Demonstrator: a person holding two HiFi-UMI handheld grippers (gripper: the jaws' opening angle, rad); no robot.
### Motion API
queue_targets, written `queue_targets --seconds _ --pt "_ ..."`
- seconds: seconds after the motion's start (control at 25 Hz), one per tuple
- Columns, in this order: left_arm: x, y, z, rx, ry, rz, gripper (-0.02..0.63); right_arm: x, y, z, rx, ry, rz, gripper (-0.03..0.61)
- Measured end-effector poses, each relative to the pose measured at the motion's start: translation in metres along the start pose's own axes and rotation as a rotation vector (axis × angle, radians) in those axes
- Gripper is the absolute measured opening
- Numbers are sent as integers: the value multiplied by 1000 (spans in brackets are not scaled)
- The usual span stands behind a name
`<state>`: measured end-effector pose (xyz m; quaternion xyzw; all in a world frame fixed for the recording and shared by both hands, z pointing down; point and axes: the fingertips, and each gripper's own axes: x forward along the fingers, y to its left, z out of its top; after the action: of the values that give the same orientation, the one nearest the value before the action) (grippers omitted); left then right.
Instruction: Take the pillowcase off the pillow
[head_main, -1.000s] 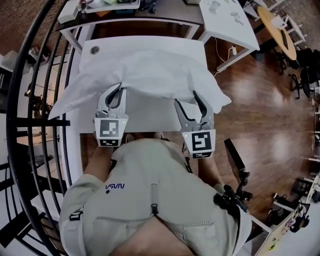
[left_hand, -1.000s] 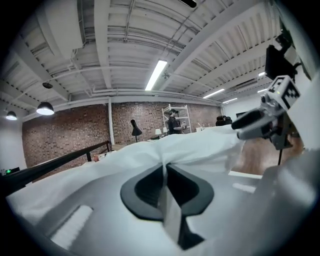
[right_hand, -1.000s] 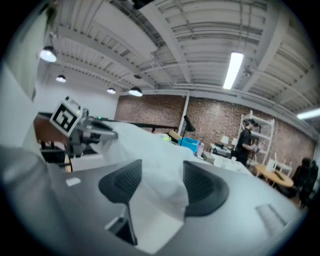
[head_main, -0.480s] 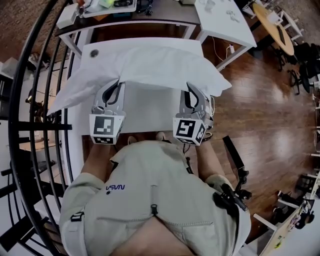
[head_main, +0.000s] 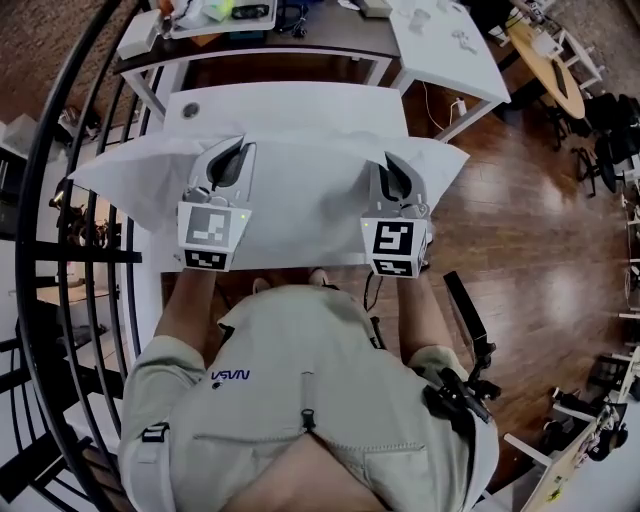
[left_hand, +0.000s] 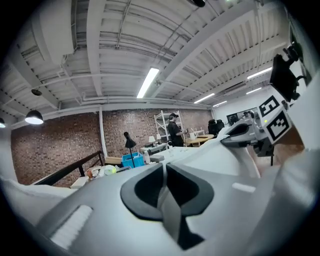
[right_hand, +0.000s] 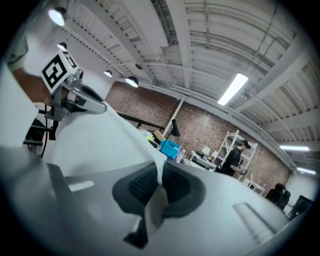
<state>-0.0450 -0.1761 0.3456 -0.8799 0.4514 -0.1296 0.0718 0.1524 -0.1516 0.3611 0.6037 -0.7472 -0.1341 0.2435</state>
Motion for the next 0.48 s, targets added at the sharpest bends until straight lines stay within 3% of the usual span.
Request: queue_targets --seconds 0.12,0.24,0.28,0.4,0.48 --pt "-6 -10 -5 -12 0 -15 54 25 -8 -16 21 13 -11 14" --pt "-22 -16 -21 -65 3 -9 31 50 -15 -28 33 45 -1 15" --pt "-26 -22 -35 -76 30 -17 34 58 -15 -33 46 53 16 15" --pt "-18 -44 -104 -76 188 -55 52 74 -12 -41 109 56 83 101" --pt "-2 -51 -161 -80 318 -75 58 73 -6 -46 149 61 110 102"
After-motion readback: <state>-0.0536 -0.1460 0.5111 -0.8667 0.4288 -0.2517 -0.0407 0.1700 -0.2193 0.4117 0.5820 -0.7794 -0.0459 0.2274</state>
